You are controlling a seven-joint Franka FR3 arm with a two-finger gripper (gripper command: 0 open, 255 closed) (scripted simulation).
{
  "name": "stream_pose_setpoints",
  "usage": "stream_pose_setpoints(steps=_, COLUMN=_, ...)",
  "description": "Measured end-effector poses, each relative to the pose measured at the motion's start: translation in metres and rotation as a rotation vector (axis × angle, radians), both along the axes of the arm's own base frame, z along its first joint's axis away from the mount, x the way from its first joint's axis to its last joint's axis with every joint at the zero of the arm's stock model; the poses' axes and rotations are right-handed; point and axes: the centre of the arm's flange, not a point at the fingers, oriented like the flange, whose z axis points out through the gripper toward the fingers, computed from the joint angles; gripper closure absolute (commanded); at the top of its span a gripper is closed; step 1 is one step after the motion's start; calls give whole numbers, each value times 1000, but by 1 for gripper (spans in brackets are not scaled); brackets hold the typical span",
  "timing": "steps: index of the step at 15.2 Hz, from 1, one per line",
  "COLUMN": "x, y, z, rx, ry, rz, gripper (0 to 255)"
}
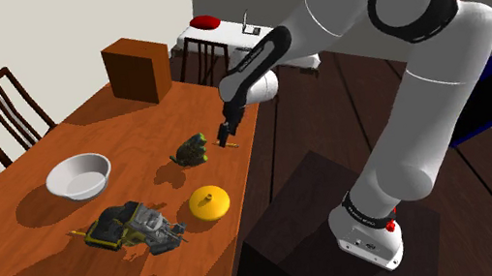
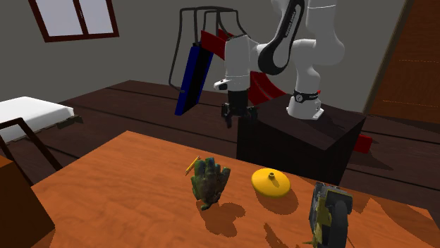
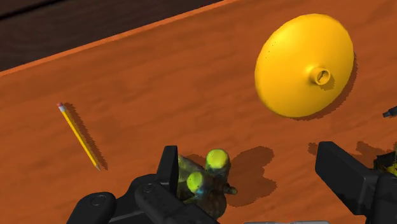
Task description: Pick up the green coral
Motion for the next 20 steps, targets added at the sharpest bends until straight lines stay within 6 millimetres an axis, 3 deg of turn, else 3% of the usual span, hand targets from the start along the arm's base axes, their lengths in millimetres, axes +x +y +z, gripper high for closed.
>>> stream_pose_setpoints(steps=10, x=80, y=15, z=-99, rx=45, ry=-67, rz=67, gripper=0)
stream_pose_setpoints(steps=19, x=86, y=17, z=-145, rx=51, ry=-75, rz=74, gripper=0)
stream_pose_setpoints(steps=20, x=86, y=17, z=-147, rx=51, ry=-75, rz=74, gripper=255)
